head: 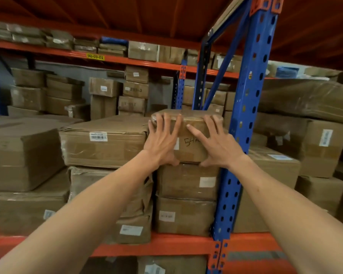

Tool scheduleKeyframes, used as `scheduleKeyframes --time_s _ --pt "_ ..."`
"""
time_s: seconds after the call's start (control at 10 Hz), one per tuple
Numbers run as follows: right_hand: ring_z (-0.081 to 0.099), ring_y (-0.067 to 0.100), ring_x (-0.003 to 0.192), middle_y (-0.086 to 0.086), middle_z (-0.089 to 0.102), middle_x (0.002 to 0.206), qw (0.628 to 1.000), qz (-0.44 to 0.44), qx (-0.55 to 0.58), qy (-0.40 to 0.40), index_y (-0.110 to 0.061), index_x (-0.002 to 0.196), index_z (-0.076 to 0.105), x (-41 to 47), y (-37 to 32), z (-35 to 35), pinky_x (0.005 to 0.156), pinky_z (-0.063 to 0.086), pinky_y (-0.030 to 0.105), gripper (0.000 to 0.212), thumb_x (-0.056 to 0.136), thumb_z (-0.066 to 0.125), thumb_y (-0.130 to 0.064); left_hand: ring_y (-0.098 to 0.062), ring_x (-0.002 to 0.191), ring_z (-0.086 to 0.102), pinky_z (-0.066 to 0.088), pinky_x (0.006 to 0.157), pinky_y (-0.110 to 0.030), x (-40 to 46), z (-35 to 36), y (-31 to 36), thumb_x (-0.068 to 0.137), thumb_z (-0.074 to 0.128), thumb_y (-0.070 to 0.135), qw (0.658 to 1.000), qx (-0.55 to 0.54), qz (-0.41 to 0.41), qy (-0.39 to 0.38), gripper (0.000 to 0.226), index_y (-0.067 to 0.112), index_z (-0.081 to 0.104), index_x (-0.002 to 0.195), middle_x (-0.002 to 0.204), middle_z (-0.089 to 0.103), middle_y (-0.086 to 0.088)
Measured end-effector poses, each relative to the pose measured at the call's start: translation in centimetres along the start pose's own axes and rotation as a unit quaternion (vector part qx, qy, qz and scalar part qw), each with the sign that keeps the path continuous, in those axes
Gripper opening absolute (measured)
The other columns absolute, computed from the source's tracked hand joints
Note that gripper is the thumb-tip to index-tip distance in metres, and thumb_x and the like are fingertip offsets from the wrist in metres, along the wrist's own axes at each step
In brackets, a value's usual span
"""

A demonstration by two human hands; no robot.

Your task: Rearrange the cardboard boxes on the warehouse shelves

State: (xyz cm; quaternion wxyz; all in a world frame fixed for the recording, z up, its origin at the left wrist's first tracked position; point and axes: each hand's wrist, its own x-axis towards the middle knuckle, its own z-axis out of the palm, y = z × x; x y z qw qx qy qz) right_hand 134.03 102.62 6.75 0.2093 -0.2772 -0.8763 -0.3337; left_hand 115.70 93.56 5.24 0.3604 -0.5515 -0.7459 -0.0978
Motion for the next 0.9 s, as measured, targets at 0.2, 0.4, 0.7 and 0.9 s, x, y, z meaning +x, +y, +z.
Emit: scheduleKeyframes --time_s 0.2,0.4,0.7,0.9 --pt "-0.012 0.042 0.150 0.017 -0.011 0.163 1.000 0.000 0.029 0.003 -0.044 0.158 -0.016 1.3 0.5 1.8 0.090 0.057 0.063 0.148 0.059 0.093 -0.062 -0.053 0.144 -0.002 0.018 0.113 -0.073 0.9 0.9 -0.3 0.052 0.081 0.074 1.000 -0.004 -0.008 -0.017 0.159 0.013 -0.024 0.154 0.157 -0.001 -0.031" --pt "-0.025 0.038 0.153 0.013 -0.025 0.166 0.999 0.002 0.048 -0.016 -0.044 0.157 -0.023 1.7 0.8 2.1 0.103 0.050 0.062 0.148 0.065 0.093 -0.057 -0.053 0.145 -0.004 0.022 0.114 -0.071 1.6 1.2 0.0 0.055 0.082 0.071 0.999 -0.013 -0.014 -0.026 0.156 0.013 -0.023 0.156 0.158 -0.002 -0.031" --pt "-0.033 0.039 0.153 0.013 -0.036 0.163 0.998 0.037 0.044 -0.026 -0.043 0.156 -0.029 1.2 -0.5 2.4 0.103 0.052 0.063 0.154 0.065 0.095 -0.051 -0.052 0.147 -0.005 0.027 0.116 -0.063 0.7 0.4 -0.1 0.062 0.083 0.064 0.998 0.045 -0.013 -0.048 0.152 0.013 -0.028 0.153 0.160 -0.007 -0.030" --pt "-0.030 0.040 0.154 0.019 -0.040 0.165 0.986 0.115 0.121 0.004 -0.032 0.164 -0.019 -2.2 -3.7 2.7 0.126 0.009 0.066 0.132 0.084 0.086 -0.035 -0.041 0.150 -0.021 -0.008 0.118 -0.048 -6.4 0.0 -1.7 0.087 0.066 0.040 0.996 0.002 0.048 -0.080 0.113 0.016 -0.019 0.158 0.161 -0.028 -0.025"
